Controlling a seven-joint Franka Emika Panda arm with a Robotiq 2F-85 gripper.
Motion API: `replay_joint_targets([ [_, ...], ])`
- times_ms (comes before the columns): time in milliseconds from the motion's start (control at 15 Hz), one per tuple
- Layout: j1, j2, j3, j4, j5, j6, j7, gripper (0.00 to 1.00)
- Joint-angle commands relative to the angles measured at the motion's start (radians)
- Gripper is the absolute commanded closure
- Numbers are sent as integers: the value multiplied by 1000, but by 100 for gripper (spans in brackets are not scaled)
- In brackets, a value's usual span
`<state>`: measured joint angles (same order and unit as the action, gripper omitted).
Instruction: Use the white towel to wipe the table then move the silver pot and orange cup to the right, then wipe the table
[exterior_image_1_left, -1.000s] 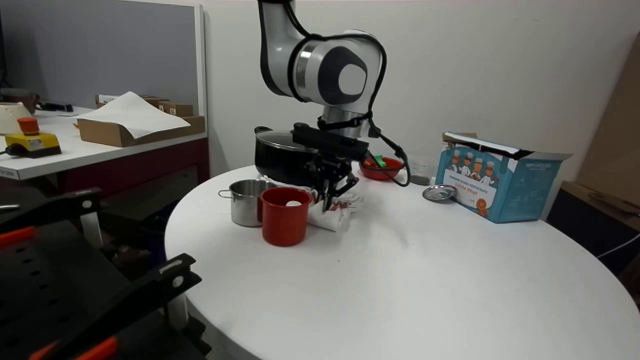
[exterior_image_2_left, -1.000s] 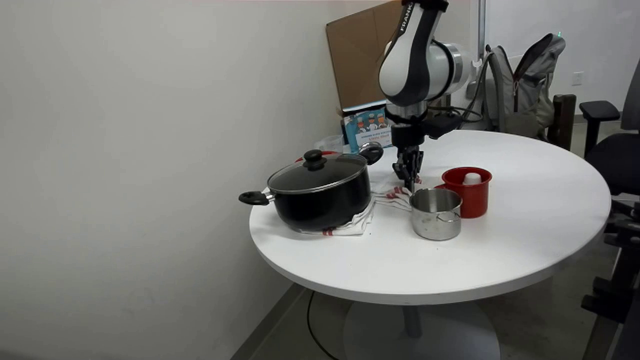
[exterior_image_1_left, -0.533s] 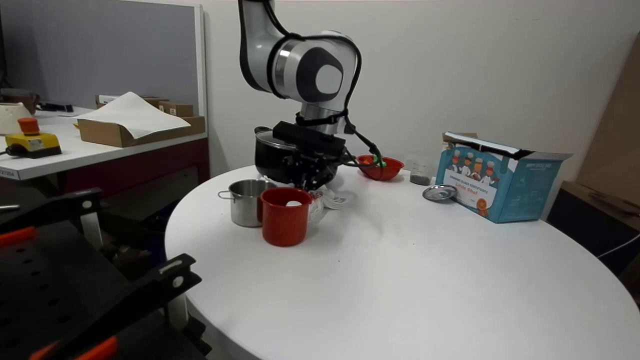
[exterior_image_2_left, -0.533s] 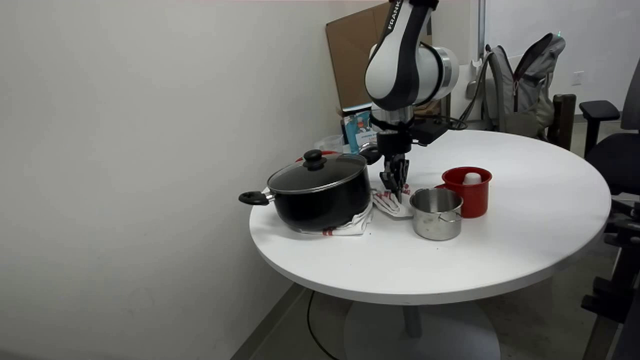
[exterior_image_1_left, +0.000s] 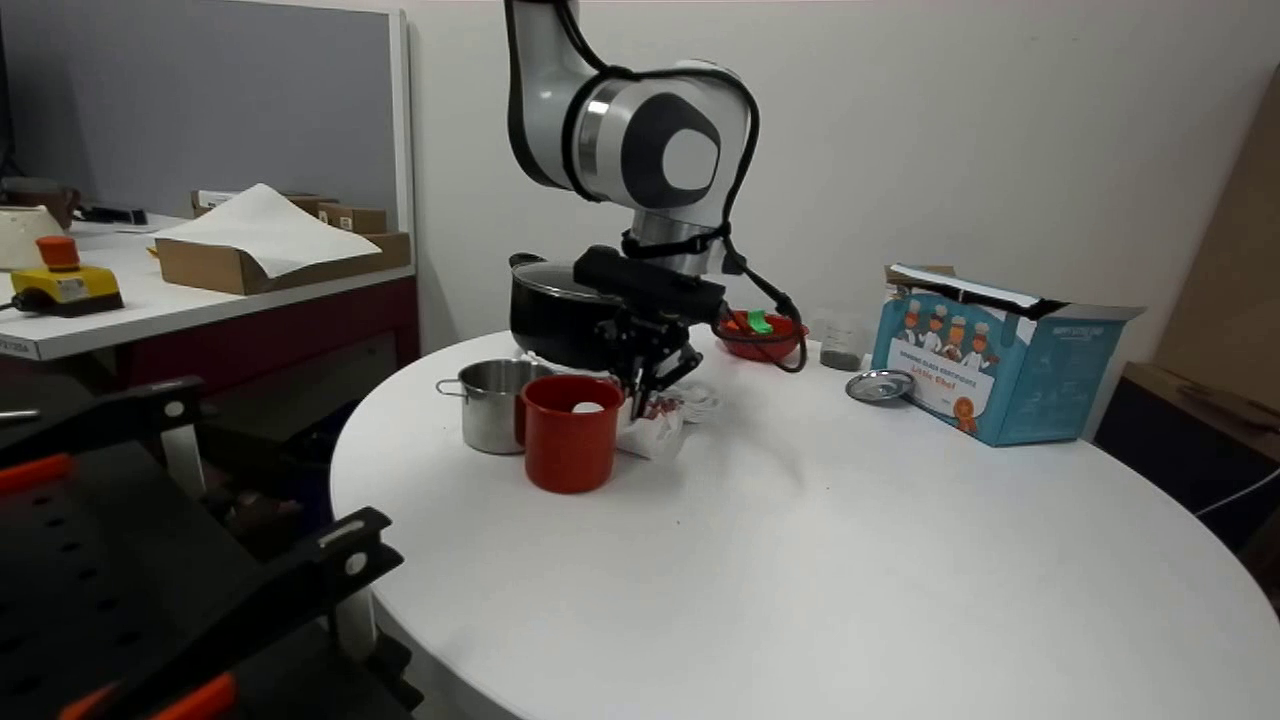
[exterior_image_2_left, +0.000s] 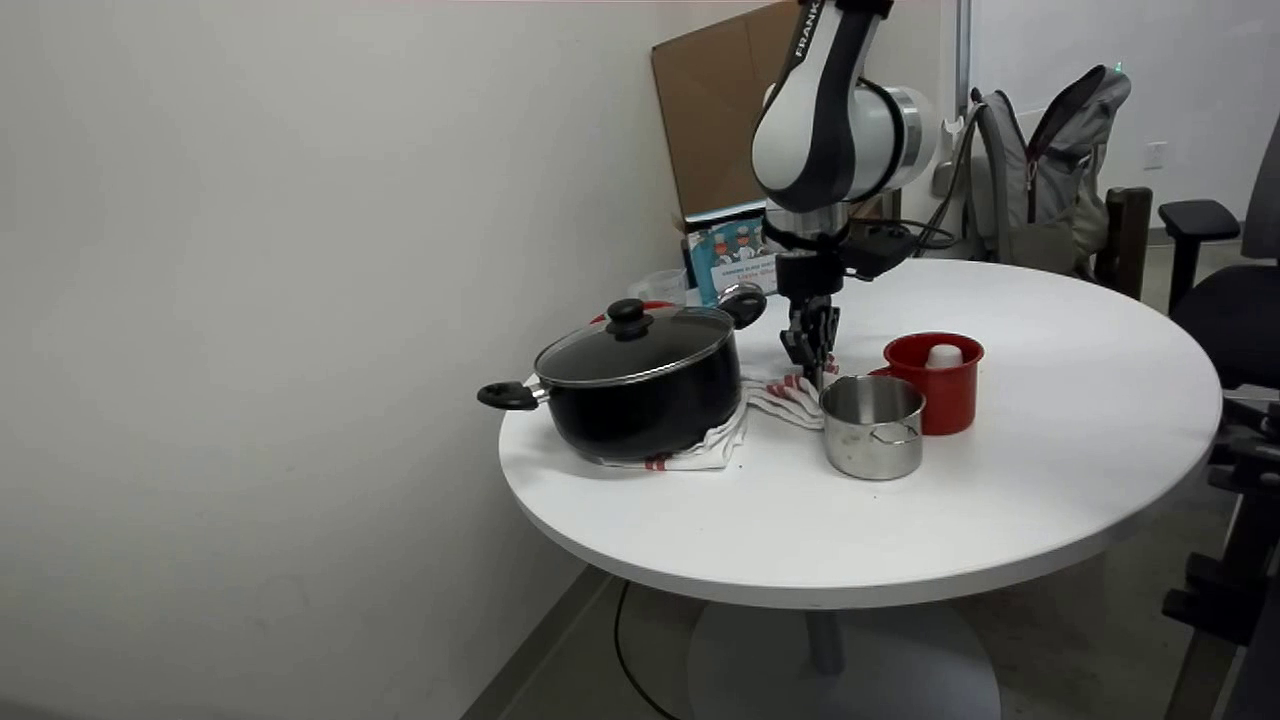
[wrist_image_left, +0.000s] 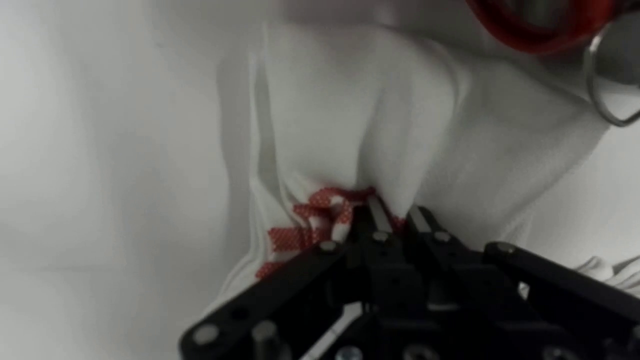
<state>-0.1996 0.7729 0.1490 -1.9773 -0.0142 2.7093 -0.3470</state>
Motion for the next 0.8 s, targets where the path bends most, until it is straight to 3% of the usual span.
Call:
replay_joint_targets([
  [0, -61, 8, -38, -22, 9, 19, -25, 95],
  [733, -319, 13, -92, -17, 74, 37, -78, 95],
])
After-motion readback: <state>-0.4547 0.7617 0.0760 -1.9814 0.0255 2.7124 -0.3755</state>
